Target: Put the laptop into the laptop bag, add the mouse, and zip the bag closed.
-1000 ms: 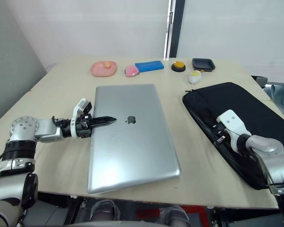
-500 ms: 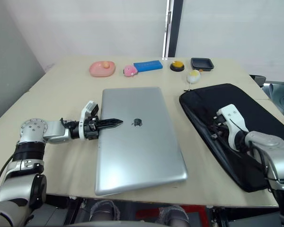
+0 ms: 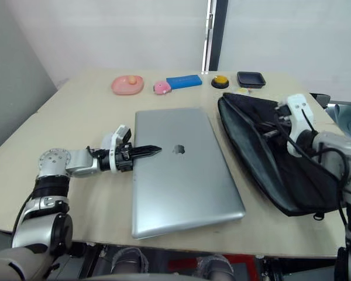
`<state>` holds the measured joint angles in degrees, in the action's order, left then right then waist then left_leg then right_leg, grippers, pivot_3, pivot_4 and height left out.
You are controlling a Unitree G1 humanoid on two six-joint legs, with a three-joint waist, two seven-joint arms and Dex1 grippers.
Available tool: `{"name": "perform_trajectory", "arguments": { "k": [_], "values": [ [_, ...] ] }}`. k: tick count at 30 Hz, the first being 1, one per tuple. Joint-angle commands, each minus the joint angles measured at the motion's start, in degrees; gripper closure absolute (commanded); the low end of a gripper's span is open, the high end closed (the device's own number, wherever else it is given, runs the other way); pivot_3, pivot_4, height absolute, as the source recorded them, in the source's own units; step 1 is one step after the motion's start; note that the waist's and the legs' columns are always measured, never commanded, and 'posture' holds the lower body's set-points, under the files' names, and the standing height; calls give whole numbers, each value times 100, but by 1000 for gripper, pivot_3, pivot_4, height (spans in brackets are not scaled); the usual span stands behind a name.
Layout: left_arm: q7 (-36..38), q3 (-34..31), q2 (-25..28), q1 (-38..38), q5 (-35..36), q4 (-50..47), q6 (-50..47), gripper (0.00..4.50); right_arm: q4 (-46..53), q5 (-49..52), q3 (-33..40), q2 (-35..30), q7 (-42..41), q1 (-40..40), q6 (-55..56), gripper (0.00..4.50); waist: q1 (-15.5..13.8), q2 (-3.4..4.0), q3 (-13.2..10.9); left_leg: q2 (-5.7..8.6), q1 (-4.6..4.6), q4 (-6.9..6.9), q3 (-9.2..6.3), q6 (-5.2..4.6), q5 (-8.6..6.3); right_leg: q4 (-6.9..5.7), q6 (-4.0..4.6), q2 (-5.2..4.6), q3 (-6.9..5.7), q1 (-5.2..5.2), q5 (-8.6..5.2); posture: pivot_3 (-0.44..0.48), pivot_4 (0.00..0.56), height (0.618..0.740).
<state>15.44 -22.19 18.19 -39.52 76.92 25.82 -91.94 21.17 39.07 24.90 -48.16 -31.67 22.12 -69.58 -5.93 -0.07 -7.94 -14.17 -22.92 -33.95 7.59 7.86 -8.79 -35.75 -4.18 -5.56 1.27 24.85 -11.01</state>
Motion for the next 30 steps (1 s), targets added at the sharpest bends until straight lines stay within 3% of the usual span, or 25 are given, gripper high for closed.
{"name": "perform_trajectory", "arguments": {
  "k": [1, 9, 15, 30],
  "values": [
    [-248, -444, -290, -386, 605, 16, 105, 4141, 224, 240, 327, 60, 207, 134, -274, 4479, -23, 0, 0, 1, -2, 0, 0, -1, 1, 2, 0, 0, 0, 0, 0, 0, 150, 740],
    [-1280, -706, -668, -638, 1336, 262, 312, 4141, 253, 328, 260, 197, 517, 27, -442, 4479, -14, 0, 0, 2, -3, 1, 0, 2, 0, 3, -3, 0, 0, 1, 2, 0, 150, 740],
    [-1440, -521, -590, -326, 1306, 189, 284, 4141, 210, 528, 391, 289, 637, 177, -498, 4479, -16, 0, 0, 2, -1, 3, 0, 4, -1, 4, -8, 0, 1, 0, 4, 0, 150, 740],
    [-1907, -389, -1177, -432, 1396, 85, 842, 4141, 389, 947, 352, 252, 574, 160, -459, 4479, -19, 0, -1, 2, -3, 3, 0, 4, -1, 11, -18, 0, 1, 0, 10, 0, 150, 740]
  ]
}}
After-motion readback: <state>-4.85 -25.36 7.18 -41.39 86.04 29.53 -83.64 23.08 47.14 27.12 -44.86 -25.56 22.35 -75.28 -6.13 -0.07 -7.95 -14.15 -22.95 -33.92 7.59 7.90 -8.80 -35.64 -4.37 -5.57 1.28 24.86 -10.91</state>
